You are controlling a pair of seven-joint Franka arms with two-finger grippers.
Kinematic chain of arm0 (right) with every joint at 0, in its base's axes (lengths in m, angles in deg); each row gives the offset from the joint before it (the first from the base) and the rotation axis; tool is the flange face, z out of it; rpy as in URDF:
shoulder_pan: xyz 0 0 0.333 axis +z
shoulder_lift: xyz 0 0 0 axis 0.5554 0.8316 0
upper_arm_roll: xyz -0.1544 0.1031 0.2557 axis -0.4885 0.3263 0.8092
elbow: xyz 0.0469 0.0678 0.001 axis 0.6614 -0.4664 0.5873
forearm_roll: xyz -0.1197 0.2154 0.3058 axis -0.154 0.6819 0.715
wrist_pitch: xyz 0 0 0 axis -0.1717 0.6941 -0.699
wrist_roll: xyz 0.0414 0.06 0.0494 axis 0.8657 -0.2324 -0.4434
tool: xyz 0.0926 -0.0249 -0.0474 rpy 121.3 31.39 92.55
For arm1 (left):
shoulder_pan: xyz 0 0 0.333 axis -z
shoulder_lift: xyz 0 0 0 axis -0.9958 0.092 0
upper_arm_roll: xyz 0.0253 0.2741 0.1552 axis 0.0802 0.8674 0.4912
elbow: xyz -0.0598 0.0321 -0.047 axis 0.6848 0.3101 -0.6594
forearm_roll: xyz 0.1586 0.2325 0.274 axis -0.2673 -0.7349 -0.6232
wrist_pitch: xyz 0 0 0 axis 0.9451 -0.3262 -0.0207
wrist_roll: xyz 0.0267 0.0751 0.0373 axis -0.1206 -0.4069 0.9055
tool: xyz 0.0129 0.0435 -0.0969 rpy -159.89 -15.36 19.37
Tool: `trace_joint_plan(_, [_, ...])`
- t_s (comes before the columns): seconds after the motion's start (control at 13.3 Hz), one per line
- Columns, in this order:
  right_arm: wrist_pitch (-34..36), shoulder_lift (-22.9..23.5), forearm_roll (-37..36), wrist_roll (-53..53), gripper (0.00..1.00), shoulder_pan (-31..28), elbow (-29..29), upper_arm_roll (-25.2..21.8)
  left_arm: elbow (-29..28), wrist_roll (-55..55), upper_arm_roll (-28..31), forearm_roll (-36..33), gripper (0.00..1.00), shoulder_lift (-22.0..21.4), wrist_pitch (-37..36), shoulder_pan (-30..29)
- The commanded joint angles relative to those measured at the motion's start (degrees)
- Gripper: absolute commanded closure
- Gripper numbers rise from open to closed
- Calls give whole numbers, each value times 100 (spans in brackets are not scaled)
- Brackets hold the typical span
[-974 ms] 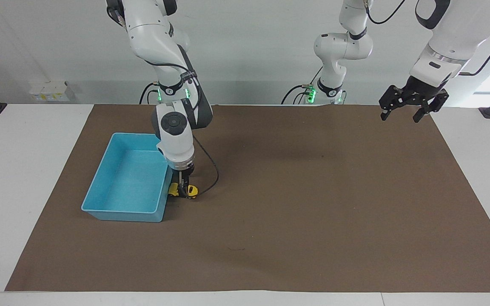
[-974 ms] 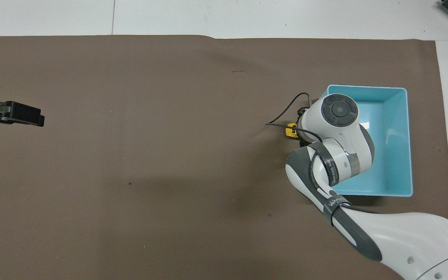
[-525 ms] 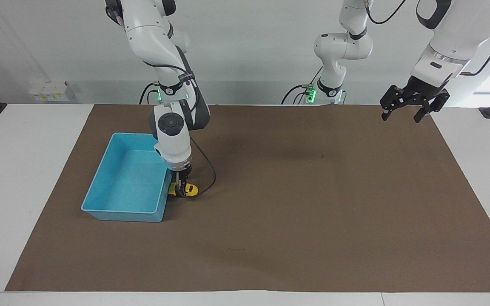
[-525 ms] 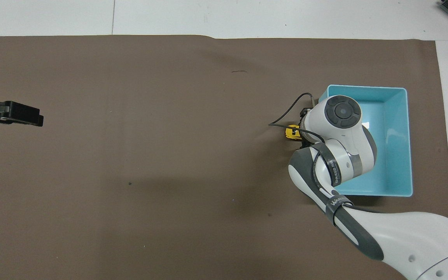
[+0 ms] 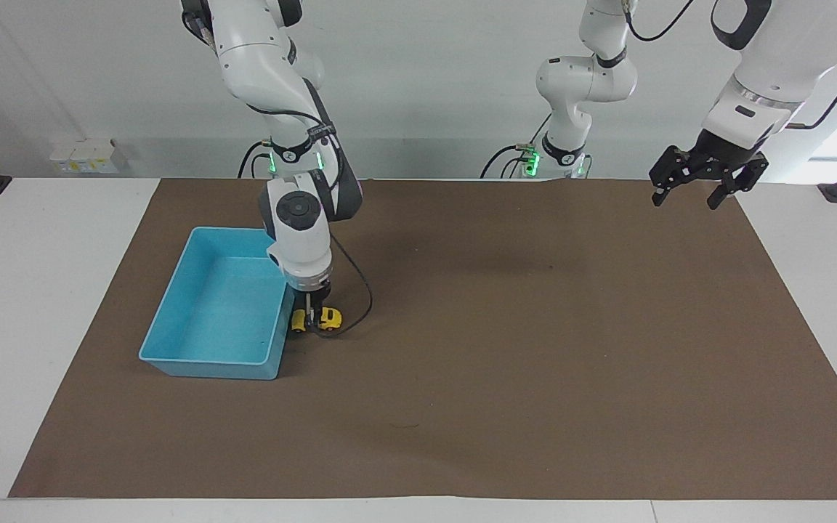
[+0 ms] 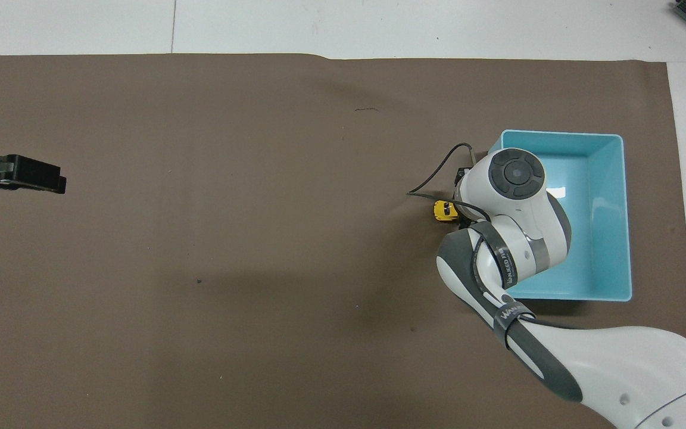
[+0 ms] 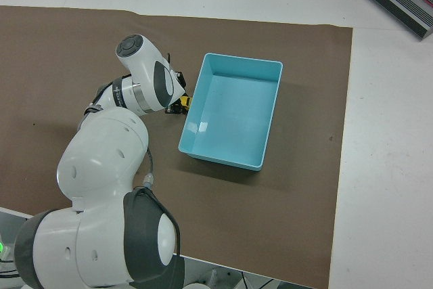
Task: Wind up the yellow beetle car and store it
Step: 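Close the right gripper on the yellow car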
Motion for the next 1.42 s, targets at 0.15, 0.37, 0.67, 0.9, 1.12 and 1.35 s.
trace_joint_plan(0.15, [228, -82, -108, 96, 100, 176, 259, 46, -71, 57, 6, -92, 0, -113, -76, 16])
trace_joint_plan(0.37, [553, -152, -55, 87, 100, 194, 540, 177, -71, 57, 6, -92, 0, -113, -76, 7])
trace_joint_plan(0.67, [791, -354, -55, -52, 100, 194, 708, 362, -71, 57, 14, -92, 0, -113, -76, 16])
trace_joint_plan(0.9, [1018, -591, 190, -647, 100, 141, 795, 371, -71, 57, 6, -92, 0, -113, -76, 16])
trace_joint_plan(1.12, [1379, -854, 560, -1693, 100, -8, 875, 362, -71, 57, 6, -92, 0, -113, -76, 16])
trace_joint_plan(1.35, [1652, -1092, 578, -2511, 100, -44, 884, 345, -71, 57, 6, -92, 0, -113, -76, 16])
